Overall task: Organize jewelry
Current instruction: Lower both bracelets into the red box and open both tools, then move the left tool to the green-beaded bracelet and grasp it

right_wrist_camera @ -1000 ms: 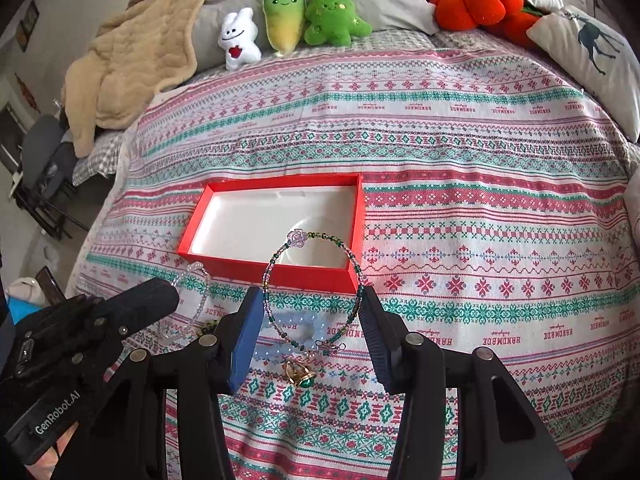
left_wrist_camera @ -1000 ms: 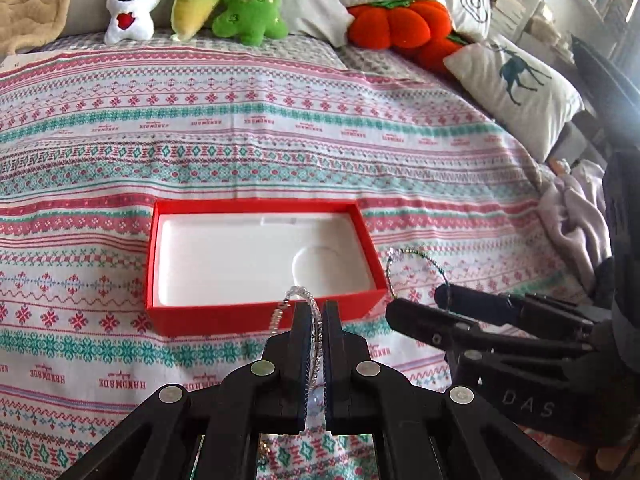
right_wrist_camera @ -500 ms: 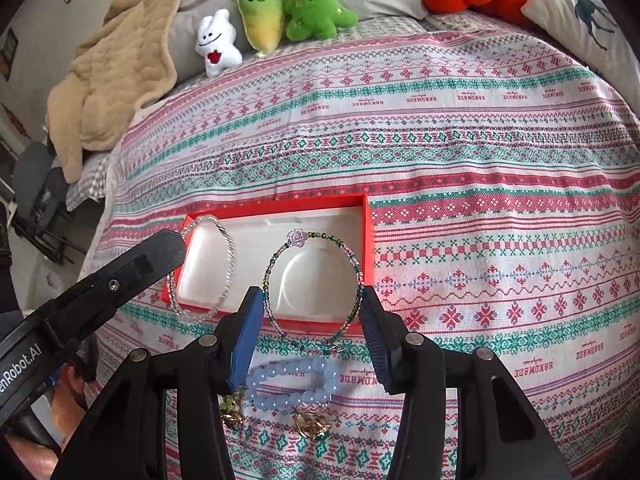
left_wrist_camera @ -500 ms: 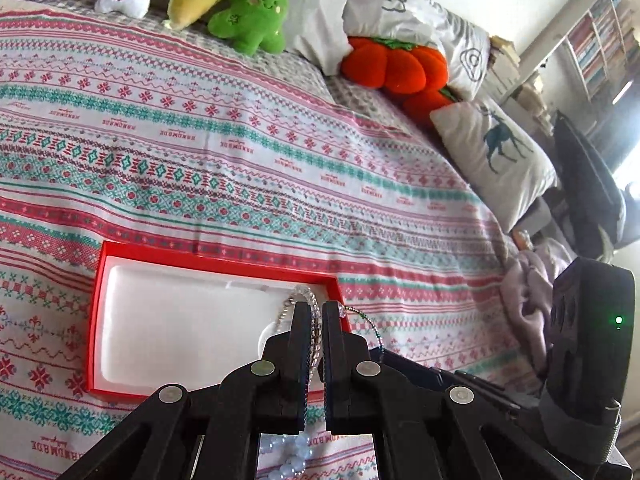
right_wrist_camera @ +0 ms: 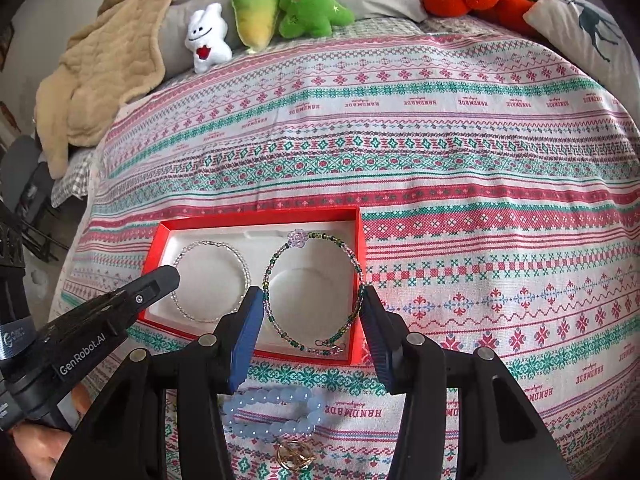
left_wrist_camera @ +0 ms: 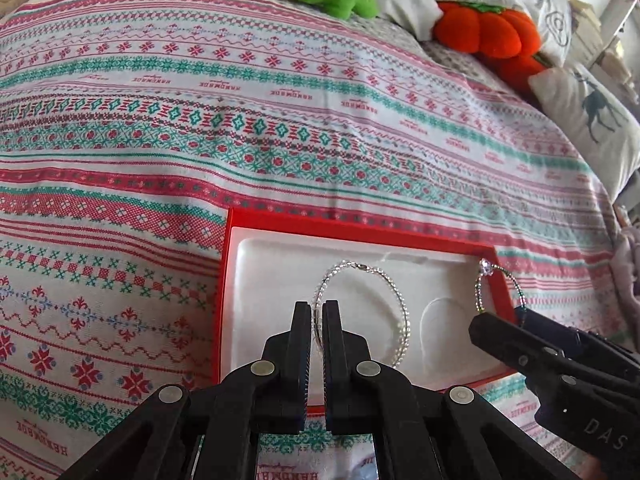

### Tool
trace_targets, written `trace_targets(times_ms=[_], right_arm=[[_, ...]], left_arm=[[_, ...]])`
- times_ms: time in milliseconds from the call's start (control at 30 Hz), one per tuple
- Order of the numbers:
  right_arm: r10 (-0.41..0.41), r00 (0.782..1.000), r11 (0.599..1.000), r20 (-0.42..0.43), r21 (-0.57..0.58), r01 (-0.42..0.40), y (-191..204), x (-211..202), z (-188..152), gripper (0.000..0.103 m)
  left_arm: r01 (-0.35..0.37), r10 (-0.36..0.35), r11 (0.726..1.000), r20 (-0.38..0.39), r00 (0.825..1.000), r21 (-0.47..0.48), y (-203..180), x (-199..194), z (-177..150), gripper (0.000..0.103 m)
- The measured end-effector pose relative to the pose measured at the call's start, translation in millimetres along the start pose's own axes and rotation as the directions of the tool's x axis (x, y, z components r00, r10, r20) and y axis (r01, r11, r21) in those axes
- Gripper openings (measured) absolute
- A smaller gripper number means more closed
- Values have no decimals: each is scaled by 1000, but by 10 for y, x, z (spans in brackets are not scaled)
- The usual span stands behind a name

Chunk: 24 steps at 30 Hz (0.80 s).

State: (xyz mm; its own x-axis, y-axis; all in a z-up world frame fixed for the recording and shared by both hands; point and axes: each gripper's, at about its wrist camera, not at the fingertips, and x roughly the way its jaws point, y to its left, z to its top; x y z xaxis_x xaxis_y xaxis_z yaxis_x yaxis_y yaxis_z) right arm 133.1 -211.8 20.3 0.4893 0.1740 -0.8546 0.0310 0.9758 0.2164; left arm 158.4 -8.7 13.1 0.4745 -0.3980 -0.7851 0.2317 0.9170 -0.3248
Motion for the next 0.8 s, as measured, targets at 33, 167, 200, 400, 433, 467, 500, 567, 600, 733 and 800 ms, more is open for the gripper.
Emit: trace_targets(times_ms=[33, 167, 200, 400, 433, 467, 500, 567, 600, 733, 800], right_arm=[[-7, 1000, 1000, 2, -5, 7, 8, 17, 6, 52], [-20, 1000, 1000, 9, -21, 20, 37, 35, 21, 55], [-9, 1000, 1000, 17, -14, 9, 32, 23, 25, 56], [69, 997, 997, 45, 36, -71, -40, -149, 49, 66], [63, 997, 997, 51, 33, -65, -39, -191, 43, 67], [59, 997, 998, 54, 32, -60, -45, -227, 35, 67], [57, 997, 998, 54, 33, -59, -54, -265, 23, 67], [49, 998, 998, 45, 39, -51, -78, -326, -12, 67], [43, 998, 998, 39, 43, -44, -97, -354, -35, 67], [19, 1000, 999, 10, 48, -19, -145, -454, -146, 67], [7, 1000, 999, -7, 46, -6, -164, -494, -212, 67]], left_arm=[[-11, 11, 1000, 2, 1000, 6, -4, -1, -2, 0], [-47, 46, 998, 27, 999, 49, -60, -47, -8, 1], [-54, 53, 997, 31, 998, 61, -82, -64, -14, 1], [-73, 70, 991, 34, 997, 111, -187, -221, -108, 35], [-78, 75, 990, 33, 997, 119, -202, -252, -130, 39], [-82, 79, 989, 30, 996, 125, -216, -278, -159, 44], [-87, 84, 987, 28, 996, 132, -229, -304, -191, 47], [-100, 97, 985, 24, 995, 144, -252, -354, -262, 56], [-107, 105, 983, 19, 994, 150, -260, -375, -297, 57], [-132, 135, 978, -5, 991, 163, -276, -453, -436, 72], [-159, 164, 973, -14, 986, 170, -280, -489, -494, 80]])
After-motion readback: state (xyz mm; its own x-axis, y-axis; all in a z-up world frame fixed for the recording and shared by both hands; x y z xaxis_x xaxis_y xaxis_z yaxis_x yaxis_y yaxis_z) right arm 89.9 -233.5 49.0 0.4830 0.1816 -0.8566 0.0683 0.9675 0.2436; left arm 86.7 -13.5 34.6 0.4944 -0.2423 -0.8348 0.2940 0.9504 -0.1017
